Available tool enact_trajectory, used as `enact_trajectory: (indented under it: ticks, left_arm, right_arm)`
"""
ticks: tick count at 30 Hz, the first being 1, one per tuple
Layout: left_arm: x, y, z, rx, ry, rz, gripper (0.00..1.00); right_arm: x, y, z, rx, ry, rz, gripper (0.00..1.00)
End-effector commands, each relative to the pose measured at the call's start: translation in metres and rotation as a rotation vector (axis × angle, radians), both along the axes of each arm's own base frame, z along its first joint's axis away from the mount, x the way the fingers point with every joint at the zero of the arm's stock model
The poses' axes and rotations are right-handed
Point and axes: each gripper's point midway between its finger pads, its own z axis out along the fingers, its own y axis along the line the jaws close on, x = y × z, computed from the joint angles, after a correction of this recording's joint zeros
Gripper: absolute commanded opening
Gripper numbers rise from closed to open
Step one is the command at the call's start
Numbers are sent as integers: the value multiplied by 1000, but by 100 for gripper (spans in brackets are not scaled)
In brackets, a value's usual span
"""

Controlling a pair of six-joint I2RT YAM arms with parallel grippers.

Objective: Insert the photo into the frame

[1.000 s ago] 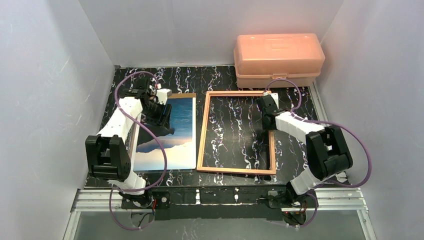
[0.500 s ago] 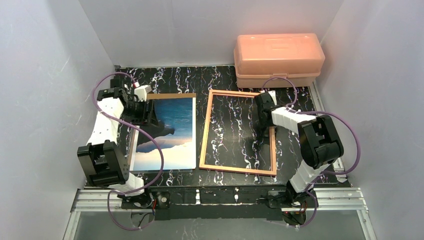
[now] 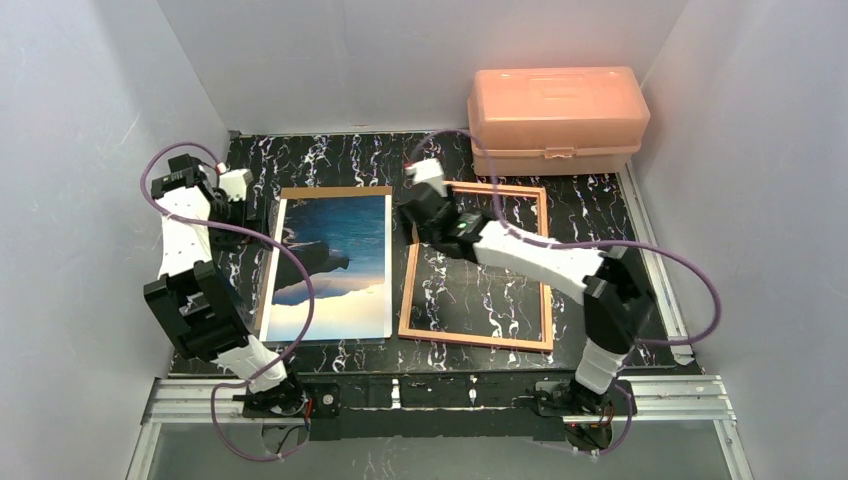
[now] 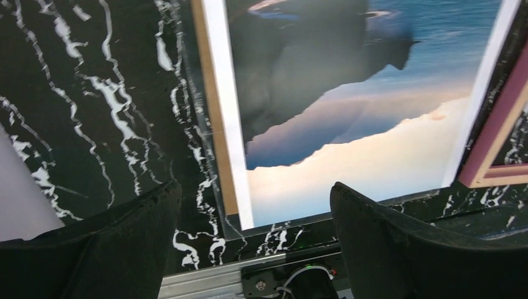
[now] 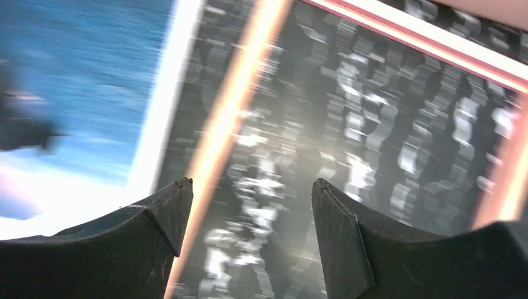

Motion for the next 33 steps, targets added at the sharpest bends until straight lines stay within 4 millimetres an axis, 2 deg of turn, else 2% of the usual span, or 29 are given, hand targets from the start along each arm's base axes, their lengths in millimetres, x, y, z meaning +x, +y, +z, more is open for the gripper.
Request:
enact_trajectory:
  ticks: [1, 3, 6, 10, 14, 18, 23, 33]
  left_arm:
    - [-7, 28, 2, 61, 27, 38, 90]
    - [-12, 33, 1, 65, 31, 47, 93]
    - [-21, 42, -6, 115, 37, 37, 94]
    - [-27, 49, -15, 134, 54, 33, 97]
    - [-25, 55, -26, 138, 65, 49, 98]
    - [-19, 68, -39, 185, 69, 73, 99]
    - [-16, 73, -65, 184, 109, 71, 96]
    - [-25, 86, -125, 247, 184, 99, 83]
  right_arm:
    - [-23, 97, -12, 134, 59, 138, 78]
    - [-32, 124, -30, 188, 118, 184, 78]
    - [-44, 149, -55, 248, 194, 229, 78]
    - [-57, 159, -83, 292, 265, 253, 78]
    - [-70, 154, -106, 301, 325, 253, 79]
    - [-74, 140, -112, 275, 331, 233, 80]
    - [-76, 123, -114, 280, 341, 208, 82]
    - [-85, 146, -117, 395, 468, 159, 86]
